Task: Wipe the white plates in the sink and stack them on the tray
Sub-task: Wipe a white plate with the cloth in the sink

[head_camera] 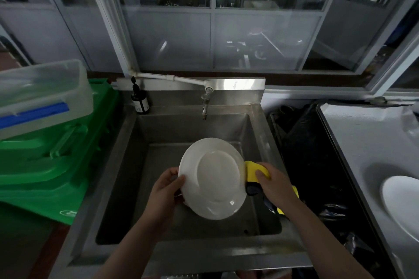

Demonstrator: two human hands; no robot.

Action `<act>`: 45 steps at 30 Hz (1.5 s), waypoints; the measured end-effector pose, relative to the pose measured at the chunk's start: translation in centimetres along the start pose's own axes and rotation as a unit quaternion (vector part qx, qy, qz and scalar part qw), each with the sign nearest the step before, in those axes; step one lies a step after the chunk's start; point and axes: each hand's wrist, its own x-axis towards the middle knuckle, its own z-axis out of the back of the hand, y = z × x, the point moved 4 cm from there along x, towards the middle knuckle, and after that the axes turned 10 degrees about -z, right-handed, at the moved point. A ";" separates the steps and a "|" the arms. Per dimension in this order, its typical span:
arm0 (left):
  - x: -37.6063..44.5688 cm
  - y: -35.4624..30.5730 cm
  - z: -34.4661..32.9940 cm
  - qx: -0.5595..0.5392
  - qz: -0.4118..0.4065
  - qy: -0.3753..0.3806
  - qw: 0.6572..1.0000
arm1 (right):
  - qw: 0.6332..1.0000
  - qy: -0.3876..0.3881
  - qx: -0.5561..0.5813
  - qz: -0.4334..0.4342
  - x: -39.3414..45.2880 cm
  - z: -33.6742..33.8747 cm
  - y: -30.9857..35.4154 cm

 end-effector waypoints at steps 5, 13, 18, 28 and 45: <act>-0.4 -0.4 -0.8 0.008 0.002 0.051 0.999 | 1.000 -0.009 0.013 -0.008 0.2 -1.1 0.8; -0.6 -0.9 -1.8 0.024 -0.004 0.090 0.996 | 0.999 -0.043 0.008 0.014 0.8 -1.5 2.7; -0.4 -1.2 -2.3 0.037 -0.017 0.104 0.994 | 0.997 -0.062 0.010 0.053 0.9 -1.1 4.9; 0.0 -1.7 -2.7 0.068 -0.033 0.127 0.989 | 0.969 -0.072 -0.053 0.228 -1.1 -2.6 9.0; -0.1 -1.4 -2.7 0.084 -0.037 0.128 0.988 | 0.916 0.005 -0.143 0.374 -4.3 -6.1 10.3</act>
